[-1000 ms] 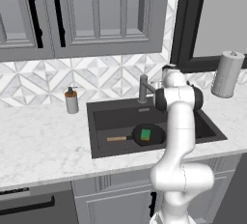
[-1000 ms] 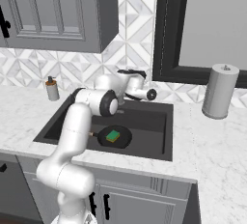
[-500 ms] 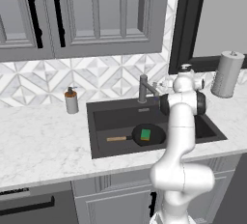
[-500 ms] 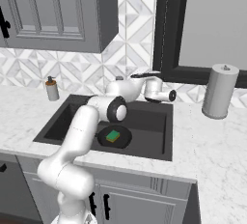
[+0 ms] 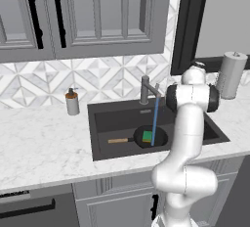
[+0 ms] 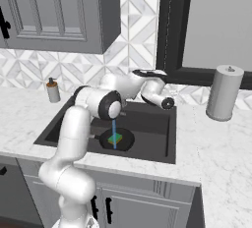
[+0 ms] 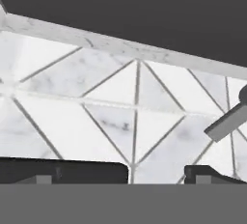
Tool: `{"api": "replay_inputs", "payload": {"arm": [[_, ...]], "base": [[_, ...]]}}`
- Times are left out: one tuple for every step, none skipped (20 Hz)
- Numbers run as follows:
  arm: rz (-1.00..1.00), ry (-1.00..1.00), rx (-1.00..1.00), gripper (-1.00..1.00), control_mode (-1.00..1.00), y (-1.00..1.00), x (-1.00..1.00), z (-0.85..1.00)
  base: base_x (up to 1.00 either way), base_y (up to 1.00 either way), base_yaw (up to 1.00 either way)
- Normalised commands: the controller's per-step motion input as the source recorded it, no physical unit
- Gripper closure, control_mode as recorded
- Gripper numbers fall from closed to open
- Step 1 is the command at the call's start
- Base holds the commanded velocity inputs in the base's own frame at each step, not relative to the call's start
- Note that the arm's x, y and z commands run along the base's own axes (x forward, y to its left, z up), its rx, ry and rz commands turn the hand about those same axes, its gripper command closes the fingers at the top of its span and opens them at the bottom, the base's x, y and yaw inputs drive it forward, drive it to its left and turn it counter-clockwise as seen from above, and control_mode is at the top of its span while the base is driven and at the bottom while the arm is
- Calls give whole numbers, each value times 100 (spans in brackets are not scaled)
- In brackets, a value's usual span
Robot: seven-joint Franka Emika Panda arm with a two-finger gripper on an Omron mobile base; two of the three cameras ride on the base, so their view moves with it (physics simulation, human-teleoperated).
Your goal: Pick the pan and sponge and place them into the sink. Then turn on the water.
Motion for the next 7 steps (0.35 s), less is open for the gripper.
{"api": "replay_inputs", "payload": {"arm": [[-33,-57,-74,-100,-100,24,-72,-17],[-32,-54,-73,-100,-100,22,-80,-21],[-30,-55,-74,-100,-100,26,-78,-2],[-27,-51,-70,-100,-100,21,-94,6],[-25,-49,-67,-100,-100,10,-87,24],[-23,-47,-65,-100,-100,0,-85,46],[-24,-37,-59,-100,-100,-5,-70,54]], "base": [[0,0,0],[0,0,0],[0,0,0],[0,0,0],[0,0,0],[0,0,0],[0,0,0]]}}
